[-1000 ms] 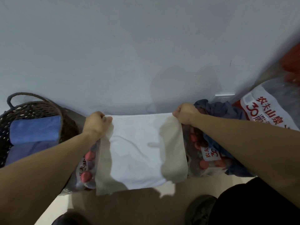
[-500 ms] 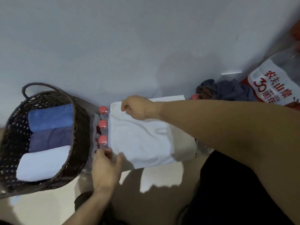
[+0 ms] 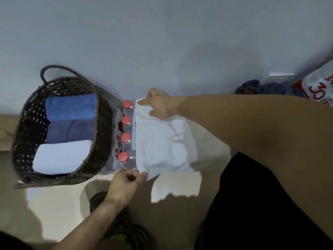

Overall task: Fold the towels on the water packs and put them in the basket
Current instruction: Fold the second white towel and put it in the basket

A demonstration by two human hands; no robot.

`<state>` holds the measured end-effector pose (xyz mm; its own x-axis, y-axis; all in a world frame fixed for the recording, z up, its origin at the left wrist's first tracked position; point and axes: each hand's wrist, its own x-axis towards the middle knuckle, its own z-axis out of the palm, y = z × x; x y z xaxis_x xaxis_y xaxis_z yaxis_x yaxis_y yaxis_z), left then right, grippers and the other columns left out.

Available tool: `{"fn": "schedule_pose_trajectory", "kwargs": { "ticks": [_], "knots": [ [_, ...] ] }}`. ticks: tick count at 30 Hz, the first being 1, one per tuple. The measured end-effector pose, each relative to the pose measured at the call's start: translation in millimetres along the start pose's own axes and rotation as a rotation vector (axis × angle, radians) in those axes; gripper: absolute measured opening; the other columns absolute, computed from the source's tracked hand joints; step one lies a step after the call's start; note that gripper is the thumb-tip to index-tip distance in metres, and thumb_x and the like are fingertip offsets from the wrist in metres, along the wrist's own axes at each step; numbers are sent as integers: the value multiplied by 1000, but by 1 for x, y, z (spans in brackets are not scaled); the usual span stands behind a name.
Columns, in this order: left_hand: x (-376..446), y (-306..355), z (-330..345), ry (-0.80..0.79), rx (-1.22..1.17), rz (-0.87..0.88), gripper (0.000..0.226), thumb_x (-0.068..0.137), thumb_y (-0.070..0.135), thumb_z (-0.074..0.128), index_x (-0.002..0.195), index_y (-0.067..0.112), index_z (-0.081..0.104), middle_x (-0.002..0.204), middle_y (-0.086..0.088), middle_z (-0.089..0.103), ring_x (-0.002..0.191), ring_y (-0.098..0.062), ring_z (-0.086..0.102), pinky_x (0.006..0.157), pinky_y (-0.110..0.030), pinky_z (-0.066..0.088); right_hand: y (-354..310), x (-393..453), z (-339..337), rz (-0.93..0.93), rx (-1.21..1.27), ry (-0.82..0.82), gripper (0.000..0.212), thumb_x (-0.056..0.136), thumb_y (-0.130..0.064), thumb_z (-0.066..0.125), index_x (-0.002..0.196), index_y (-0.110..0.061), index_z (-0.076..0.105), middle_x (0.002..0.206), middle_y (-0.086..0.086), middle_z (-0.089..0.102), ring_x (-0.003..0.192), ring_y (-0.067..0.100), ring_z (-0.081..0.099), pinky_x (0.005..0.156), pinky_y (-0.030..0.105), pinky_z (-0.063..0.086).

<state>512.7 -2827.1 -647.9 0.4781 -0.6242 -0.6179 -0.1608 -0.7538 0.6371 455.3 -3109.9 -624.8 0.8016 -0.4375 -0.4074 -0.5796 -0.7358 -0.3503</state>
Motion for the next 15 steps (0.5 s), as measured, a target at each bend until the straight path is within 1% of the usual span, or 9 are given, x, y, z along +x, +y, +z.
{"fn": "schedule_pose_trajectory", "kwargs": {
  "ticks": [2, 3, 5, 6, 8, 10, 12, 13, 15],
  "knots": [
    [3, -4, -2, -43, -26, -125, 30, 81, 27, 77, 67, 3, 68, 53, 4, 64, 47, -1, 54, 59, -15, 46, 0, 0, 0, 7, -9, -4, 59, 97, -26, 51, 151, -36, 30, 139, 9, 30, 129, 32, 32, 112, 45, 31],
    [4, -6, -4, -84, -122, -229, 27, 81, 24, 78, 76, -1, 69, 58, -2, 68, 50, -5, 61, 60, -21, 51, -1, 0, 0, 13, -10, -6, 59, 97, -29, 51, 151, -36, 29, 139, 9, 29, 129, 33, 32, 112, 46, 31],
    [5, -6, -10, -159, -369, -439, 26, 82, 16, 77, 91, -5, 64, 64, -13, 72, 58, -15, 71, 54, -23, 56, -4, 1, 0, 30, -6, -11, 59, 97, -35, 50, 152, -36, 28, 141, 11, 28, 130, 34, 31, 112, 48, 31],
    [5, -4, -14, -175, -417, -486, 26, 82, 12, 77, 94, -6, 63, 66, -16, 72, 60, -18, 72, 52, -23, 56, -5, 1, -1, 41, -2, -17, 60, 96, -38, 49, 152, -36, 28, 142, 11, 28, 132, 35, 30, 112, 48, 31],
    [4, 0, -20, -211, -383, -509, 27, 83, 10, 75, 98, -9, 63, 70, -19, 72, 59, -21, 72, 50, -23, 55, -6, 1, -2, 54, 0, -24, 60, 96, -38, 49, 152, -36, 27, 144, 11, 26, 134, 34, 29, 113, 47, 30],
    [2, 5, -24, -208, -282, -456, 31, 84, 8, 74, 102, -13, 59, 69, -20, 70, 52, -25, 68, 45, -24, 52, -7, -1, -3, 49, -6, -31, 61, 96, -35, 50, 153, -35, 26, 145, 10, 26, 134, 33, 28, 114, 46, 29],
    [4, 13, -26, -178, -159, -413, 29, 87, 4, 70, 104, -10, 51, 62, -19, 65, 47, -29, 60, 41, -27, 47, -6, -4, -5, 49, -5, -50, 63, 96, -30, 50, 154, -34, 24, 147, 8, 25, 136, 32, 27, 115, 45, 28],
    [4, 20, -28, -188, 7, -374, 24, 90, 7, 67, 102, -5, 50, 61, -16, 66, 47, -28, 61, 42, -29, 49, -4, -7, -6, 52, 11, -61, 65, 95, -26, 50, 154, -34, 24, 148, 7, 25, 138, 31, 26, 115, 44, 28],
    [3, 39, -33, -179, 491, -199, 16, 91, 19, 63, 92, 4, 58, 64, -7, 72, 54, -26, 69, 50, -33, 57, 0, -13, -12, 52, 90, -81, 70, 92, -16, 50, 154, -33, 23, 153, 6, 26, 140, 28, 30, 115, 40, 30]
  ]
}}
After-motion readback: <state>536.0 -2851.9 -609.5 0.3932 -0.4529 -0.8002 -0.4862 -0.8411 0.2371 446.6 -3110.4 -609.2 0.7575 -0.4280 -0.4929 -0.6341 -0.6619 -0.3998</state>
